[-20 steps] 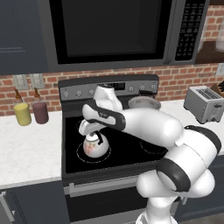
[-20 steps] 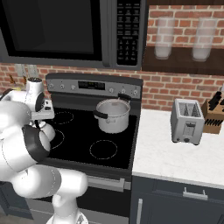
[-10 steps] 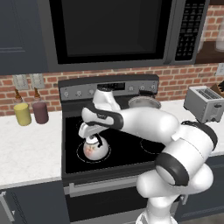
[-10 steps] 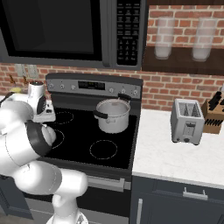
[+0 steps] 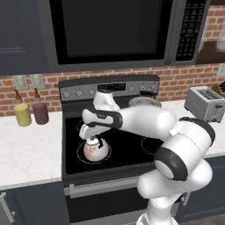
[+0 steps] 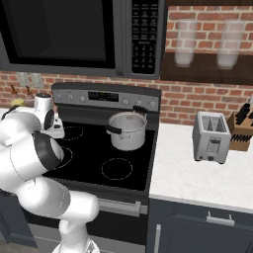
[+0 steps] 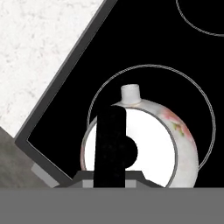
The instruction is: Pick the kettle from the counter and place it on a stove burner. Then turn the burner on.
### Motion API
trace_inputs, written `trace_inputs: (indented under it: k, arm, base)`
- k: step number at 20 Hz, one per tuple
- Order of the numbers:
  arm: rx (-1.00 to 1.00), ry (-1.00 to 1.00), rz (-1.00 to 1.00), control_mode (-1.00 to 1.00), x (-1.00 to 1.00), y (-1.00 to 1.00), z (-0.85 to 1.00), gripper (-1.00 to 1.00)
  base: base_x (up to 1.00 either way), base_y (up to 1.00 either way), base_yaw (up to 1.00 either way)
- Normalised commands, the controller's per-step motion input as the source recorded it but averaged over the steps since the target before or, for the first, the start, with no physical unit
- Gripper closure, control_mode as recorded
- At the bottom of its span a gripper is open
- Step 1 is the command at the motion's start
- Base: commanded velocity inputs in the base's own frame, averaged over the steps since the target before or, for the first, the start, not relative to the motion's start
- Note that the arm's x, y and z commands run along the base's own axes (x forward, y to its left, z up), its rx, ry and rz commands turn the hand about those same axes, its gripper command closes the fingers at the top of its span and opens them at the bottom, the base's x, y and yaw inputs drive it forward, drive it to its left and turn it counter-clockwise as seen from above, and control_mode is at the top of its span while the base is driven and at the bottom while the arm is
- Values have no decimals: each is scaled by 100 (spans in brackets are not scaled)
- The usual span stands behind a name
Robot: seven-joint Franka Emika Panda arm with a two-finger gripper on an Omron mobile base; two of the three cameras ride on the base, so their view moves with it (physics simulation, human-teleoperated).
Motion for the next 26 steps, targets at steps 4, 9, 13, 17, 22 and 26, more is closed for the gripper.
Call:
trace_inputs:
  k: [4, 9, 13, 17, 22, 26]
  arm:
    - [0, 0, 0, -100, 15, 4, 0, 100]
    - [0, 0, 0, -100, 6, 10, 0, 100]
    - [0, 1, 0, -100, 0, 8, 0, 100]
    - [0, 0, 0, -100, 0, 1, 0, -100]
    - [0, 0, 0, -100, 0, 0, 0, -100]
    - [0, 0, 0, -100, 0, 0, 0, -100]
  base:
    - [0, 0, 0]
    - [0, 0, 0]
    - [0, 0, 0]
    - [0, 0, 0]
    - [0, 0, 0]
    - [0, 0, 0]
